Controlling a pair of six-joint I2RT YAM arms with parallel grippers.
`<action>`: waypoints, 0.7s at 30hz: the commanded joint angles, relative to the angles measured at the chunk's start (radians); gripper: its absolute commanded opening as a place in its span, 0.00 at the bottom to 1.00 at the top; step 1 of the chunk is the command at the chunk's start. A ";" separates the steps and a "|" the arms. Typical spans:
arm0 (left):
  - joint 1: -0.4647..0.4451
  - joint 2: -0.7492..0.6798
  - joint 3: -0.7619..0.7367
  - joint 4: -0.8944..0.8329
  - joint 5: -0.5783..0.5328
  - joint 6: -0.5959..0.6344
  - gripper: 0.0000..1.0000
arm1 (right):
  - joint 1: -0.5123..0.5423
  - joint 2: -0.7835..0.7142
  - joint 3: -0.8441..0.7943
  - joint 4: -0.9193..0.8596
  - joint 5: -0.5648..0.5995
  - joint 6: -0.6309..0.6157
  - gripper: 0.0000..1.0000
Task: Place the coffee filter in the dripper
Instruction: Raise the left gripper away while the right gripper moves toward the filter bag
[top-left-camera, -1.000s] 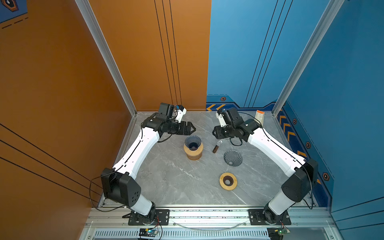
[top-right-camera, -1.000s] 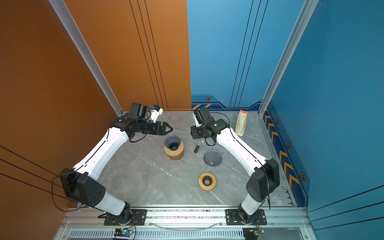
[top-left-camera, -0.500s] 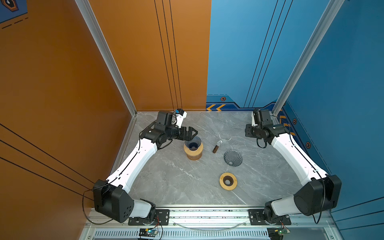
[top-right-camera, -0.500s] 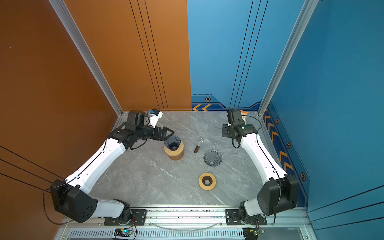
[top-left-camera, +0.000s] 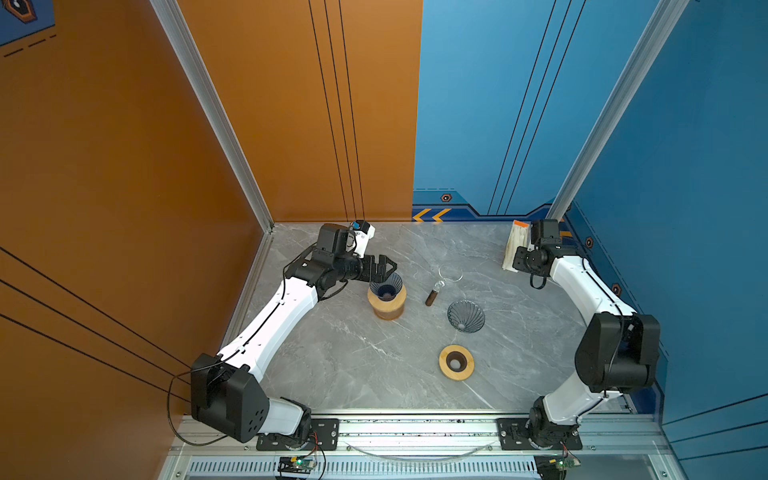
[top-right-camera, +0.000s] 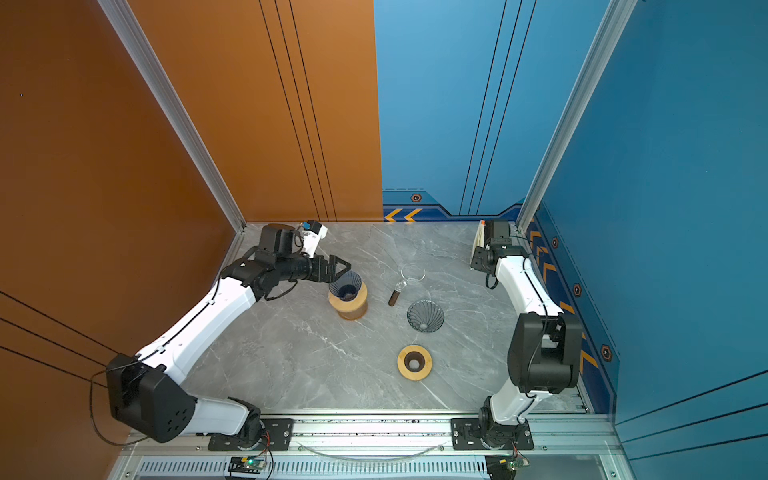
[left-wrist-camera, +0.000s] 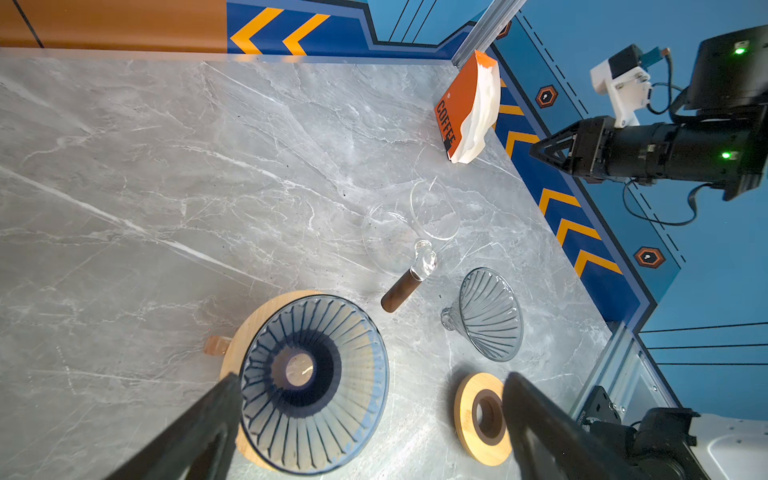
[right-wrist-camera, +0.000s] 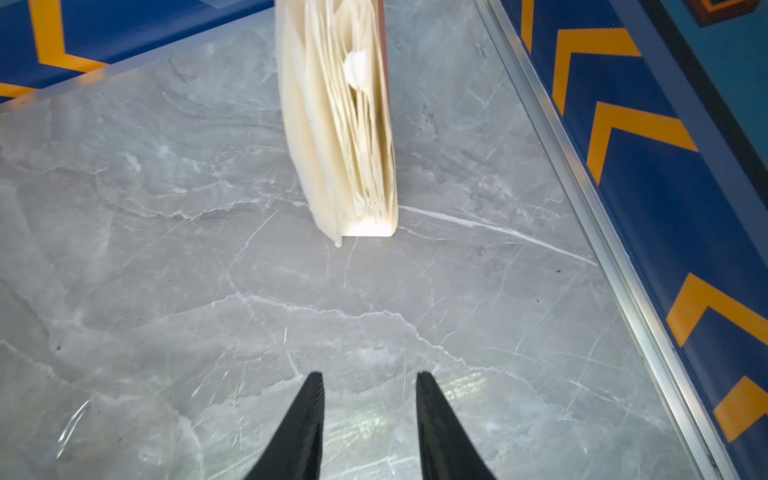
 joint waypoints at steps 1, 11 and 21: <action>-0.008 0.019 -0.001 0.011 -0.003 -0.007 0.98 | -0.026 0.060 0.077 0.035 0.012 0.006 0.35; -0.006 0.069 0.023 0.011 -0.002 -0.016 0.98 | -0.073 0.239 0.218 0.055 -0.020 -0.003 0.35; -0.007 0.108 0.048 0.011 0.000 -0.032 0.98 | -0.089 0.347 0.329 0.053 -0.047 -0.012 0.34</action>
